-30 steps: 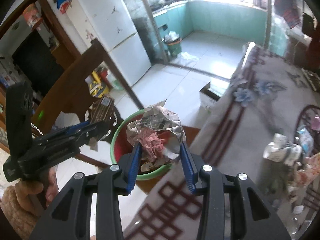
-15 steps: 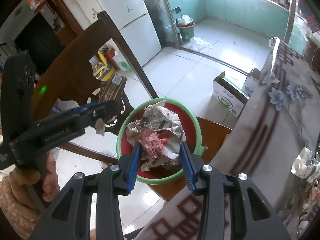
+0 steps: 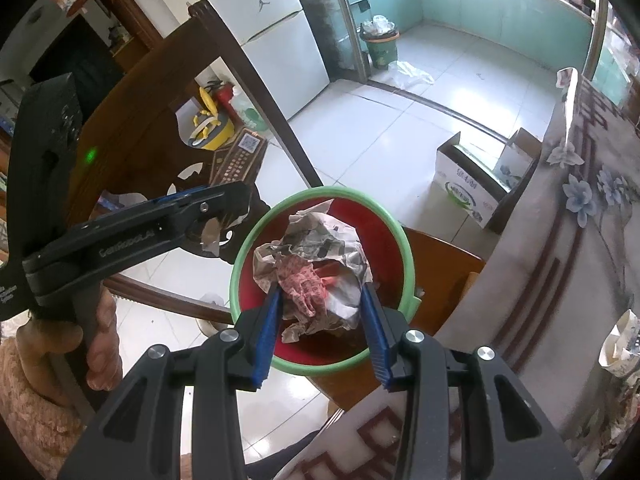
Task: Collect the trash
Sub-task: 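Open both tools over the red bin, dropping the dark wrapper and crumpled paper, then move both tools back over the table toward the bottle and milk carton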
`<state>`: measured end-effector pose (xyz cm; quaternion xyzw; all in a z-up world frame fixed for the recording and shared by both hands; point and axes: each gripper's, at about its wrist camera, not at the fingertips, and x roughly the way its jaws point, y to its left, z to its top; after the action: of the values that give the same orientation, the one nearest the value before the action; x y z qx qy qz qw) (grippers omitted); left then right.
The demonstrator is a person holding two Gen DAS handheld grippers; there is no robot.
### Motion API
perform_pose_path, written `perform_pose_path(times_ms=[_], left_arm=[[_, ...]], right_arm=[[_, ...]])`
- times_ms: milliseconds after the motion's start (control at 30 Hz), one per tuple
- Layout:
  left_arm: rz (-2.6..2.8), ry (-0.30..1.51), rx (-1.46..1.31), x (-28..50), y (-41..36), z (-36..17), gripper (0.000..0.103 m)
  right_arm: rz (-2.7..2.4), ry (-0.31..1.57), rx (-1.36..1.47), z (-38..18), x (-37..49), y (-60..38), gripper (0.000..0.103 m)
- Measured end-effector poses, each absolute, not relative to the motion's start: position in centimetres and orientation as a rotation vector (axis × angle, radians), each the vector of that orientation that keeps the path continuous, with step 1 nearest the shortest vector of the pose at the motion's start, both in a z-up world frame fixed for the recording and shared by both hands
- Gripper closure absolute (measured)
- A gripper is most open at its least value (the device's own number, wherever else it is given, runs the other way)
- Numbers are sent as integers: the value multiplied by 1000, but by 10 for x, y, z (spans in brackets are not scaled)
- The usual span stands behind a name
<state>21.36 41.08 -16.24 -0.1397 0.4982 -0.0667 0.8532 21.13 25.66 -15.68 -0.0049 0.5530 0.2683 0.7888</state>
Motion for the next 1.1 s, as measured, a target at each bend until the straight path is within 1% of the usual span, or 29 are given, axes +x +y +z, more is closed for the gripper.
perform_pose_path(times_ms=[33,67,100,167,200,233,367,433,533,667,800,967,1100], left_arm=[[-143,1052,-291,216,410,-164,63],[-147,1054,-289,218,409,-164,62],[-149,1054,-287,219,407,-165,61],[-146,1052,-281,222,405,-165,58],[-143,1051,-281,223,405,-166,47],[-136,1048,-287,225,406,-166,39],[-126,1038,-290,226,407,-166,37],[-120,1035,-288,226,406,-164,33],[-116,1025,-287,225,406,-160,31],[-107,1009,-280,218,404,-151,30],[-104,968,-272,204,399,-134,20],[-114,932,-258,186,387,-119,17],[-129,914,-251,172,373,-110,17]], right_arm=[[584,1192,-10,-158,212,258,61],[590,1196,-11,-160,213,259,56],[594,1200,-11,-161,213,260,42],[577,1188,-9,-161,214,259,27],[577,1182,-1,-160,215,256,28],[575,1181,6,-159,215,254,28],[550,1176,30,-157,215,239,28],[536,1170,50,-155,213,229,28],[521,1156,59,-149,210,220,28],[499,1123,62,-138,202,207,28],[472,1089,66,-126,187,192,28],[429,1095,93,-127,171,173,28],[404,1089,111,-123,160,158,28]])
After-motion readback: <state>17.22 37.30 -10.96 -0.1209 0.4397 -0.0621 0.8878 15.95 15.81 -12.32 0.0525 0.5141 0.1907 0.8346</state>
